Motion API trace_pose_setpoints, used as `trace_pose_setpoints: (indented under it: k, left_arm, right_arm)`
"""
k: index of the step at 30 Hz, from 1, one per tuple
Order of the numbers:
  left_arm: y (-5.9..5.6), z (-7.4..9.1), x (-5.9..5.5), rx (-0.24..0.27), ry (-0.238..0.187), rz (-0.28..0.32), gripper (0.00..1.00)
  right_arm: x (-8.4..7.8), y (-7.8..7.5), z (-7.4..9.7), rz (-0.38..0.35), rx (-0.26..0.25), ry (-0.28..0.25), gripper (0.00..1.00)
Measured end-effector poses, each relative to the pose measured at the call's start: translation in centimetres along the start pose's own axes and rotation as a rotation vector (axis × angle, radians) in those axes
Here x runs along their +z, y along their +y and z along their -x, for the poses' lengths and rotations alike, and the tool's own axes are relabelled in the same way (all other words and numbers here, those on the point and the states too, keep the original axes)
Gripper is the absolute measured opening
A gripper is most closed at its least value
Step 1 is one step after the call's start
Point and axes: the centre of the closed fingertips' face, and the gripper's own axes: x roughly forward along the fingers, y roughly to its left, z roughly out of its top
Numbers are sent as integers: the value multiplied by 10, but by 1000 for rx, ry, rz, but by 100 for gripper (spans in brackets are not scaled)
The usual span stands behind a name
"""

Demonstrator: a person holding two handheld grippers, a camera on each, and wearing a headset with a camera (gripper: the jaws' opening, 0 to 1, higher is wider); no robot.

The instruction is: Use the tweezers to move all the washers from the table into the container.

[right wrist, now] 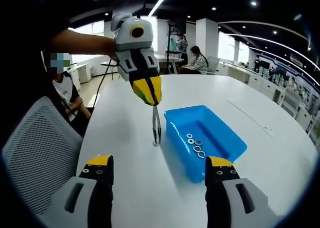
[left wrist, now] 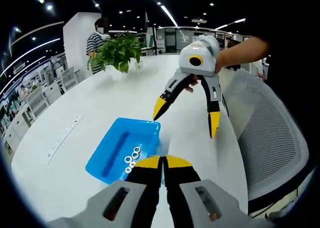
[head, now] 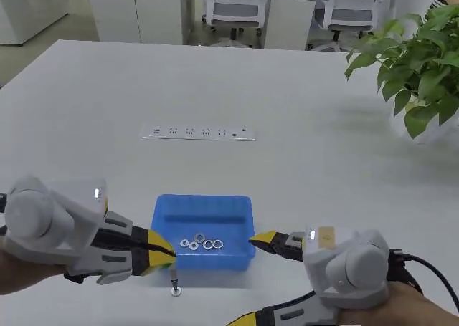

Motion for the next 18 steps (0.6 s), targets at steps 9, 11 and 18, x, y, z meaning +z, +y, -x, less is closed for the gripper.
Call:
trace_pose_setpoints:
  k: [9, 11, 18]
  left_arm:
    - [-1, -2, 1, -50, 30, -40, 5]
    - [-1, -3, 2, -59, 38, -50, 5]
    - [-4, -2, 1, -101, 64, -79, 5]
  right_arm:
    - [11, 10, -21, 63, 65, -19, 60]
    - [13, 11, -25, 71, 76, -24, 56]
    - [16, 16, -46, 118, 109, -25, 41]
